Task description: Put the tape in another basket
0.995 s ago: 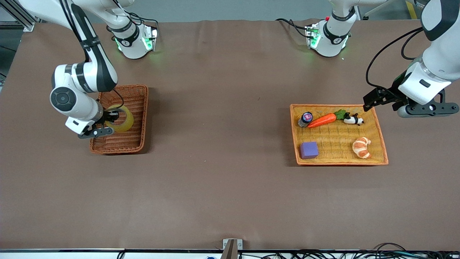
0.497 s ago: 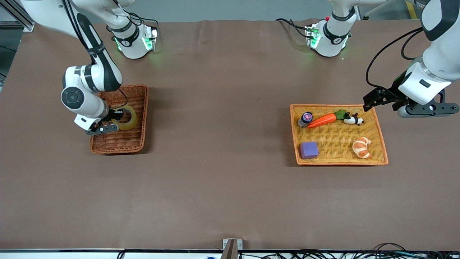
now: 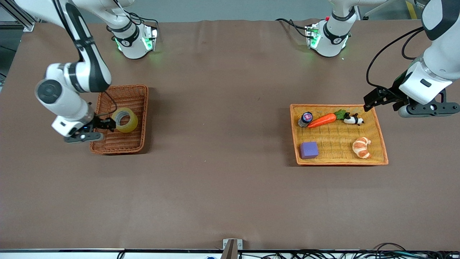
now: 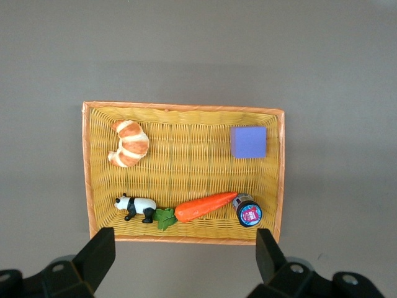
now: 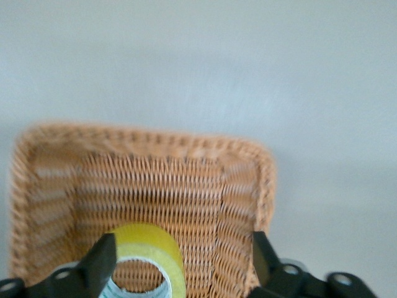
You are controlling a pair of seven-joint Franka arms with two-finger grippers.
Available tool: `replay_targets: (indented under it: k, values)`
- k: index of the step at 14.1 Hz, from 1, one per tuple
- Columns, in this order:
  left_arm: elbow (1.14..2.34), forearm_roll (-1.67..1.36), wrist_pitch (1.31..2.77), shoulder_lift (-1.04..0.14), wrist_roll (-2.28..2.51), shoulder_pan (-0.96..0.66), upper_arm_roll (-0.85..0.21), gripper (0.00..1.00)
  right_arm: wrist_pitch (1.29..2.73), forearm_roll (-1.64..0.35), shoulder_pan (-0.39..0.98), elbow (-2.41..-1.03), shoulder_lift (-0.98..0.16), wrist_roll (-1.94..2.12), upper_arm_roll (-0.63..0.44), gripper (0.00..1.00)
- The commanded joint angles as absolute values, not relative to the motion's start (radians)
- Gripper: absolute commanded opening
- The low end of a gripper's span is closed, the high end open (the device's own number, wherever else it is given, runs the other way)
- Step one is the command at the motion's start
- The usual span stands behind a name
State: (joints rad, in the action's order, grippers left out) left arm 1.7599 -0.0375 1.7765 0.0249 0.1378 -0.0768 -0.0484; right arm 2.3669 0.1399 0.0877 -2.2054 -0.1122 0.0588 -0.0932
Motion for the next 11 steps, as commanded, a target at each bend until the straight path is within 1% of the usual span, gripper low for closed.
replay_targets:
  k: [1, 3, 4, 5, 9, 11]
  values:
    - [1.743, -0.035, 1.773, 0.02, 0.117, -0.075, -0.046, 1.0, 2.188, 0.12, 0.087, -2.026, -0.083, 0.063, -0.087, 1.0]
    - [1.743, -0.035, 1.773, 0.02, 0.117, -0.075, -0.045, 1.0, 1.974, 0.118, 0.092, -1.82, -0.094, 0.064, -0.083, 1.0]
    - [1.743, -0.035, 1.773, 0.02, 0.118, -0.075, -0.046, 1.0, 1.888, 0.109, 0.097, -1.733, -0.095, 0.064, -0.081, 1.0]
    - [1.743, -0.035, 1.772, 0.02, 0.118, -0.075, -0.046, 1.0, 1.834, 0.098, 0.097, -1.679, -0.094, 0.063, -0.081, 1.0]
    - [1.746, -0.035, 1.77, 0.021, 0.127, -0.077, -0.046, 1.0, 1.671, 0.046, 0.052, -1.516, -0.077, 0.063, -0.08, 1.0]
    - [1.746, -0.035, 1.77, 0.02, 0.126, -0.077, -0.046, 1.0, 1.582, 0.046, 0.028, -1.491, -0.042, 0.063, -0.077, 1.0]
